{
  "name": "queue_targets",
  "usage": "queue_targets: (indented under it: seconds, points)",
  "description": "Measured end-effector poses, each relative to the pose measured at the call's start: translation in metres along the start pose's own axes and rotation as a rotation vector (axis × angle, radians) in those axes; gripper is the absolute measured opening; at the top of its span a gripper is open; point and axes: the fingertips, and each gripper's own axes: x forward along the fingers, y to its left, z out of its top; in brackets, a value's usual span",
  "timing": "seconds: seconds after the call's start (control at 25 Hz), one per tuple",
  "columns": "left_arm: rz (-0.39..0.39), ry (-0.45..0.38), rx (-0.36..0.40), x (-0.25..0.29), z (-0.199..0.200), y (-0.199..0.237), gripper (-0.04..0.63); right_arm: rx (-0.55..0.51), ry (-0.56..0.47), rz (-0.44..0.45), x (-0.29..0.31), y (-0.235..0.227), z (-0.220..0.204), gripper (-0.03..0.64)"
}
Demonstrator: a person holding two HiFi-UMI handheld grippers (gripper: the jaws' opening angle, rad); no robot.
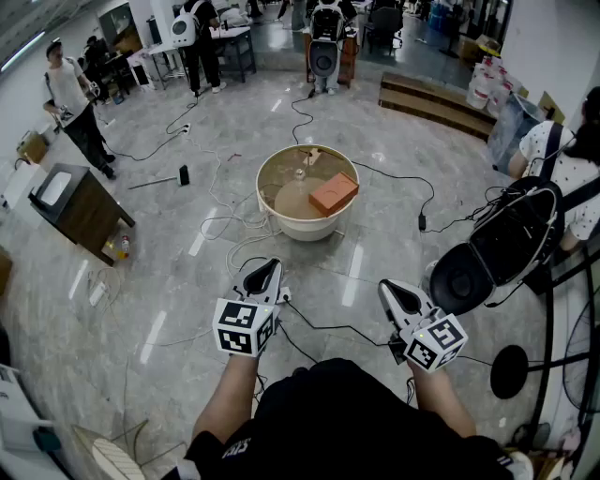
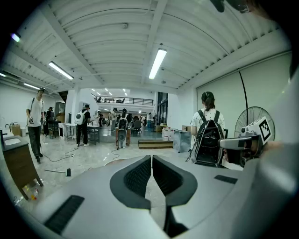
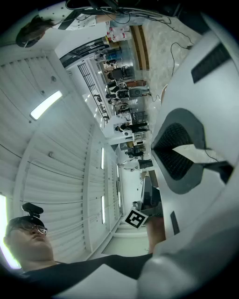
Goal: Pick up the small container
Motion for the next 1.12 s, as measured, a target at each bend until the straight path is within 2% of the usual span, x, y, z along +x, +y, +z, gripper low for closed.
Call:
queue_targets:
  seconds: [0.32,0.64,0.92,1.12]
  points:
    - [0.006,0.021,0.001,0.006,-0.006,-0.005,0.025,-0.027,-0.004,0.013,0.0,-0.005,0.001,0.011]
    - [0.017,0.045,0.023,0.012,-0.013,-0.036,0.026,0.021,0.01,0.046,-0.026,-0.019,-0.014,0.012]
    - [0.044,0.073,-0.002,0.014,-0.026,-0.05,0.026,0.067,0.099,0.074,-0.047,-0.031,-0.048,0.014]
    - [0.059,0.08,-0.036,0.016,-0.023,-0.062,0.026,0.095,0.111,0.048,-0.072,-0.044,-0.048,0.014]
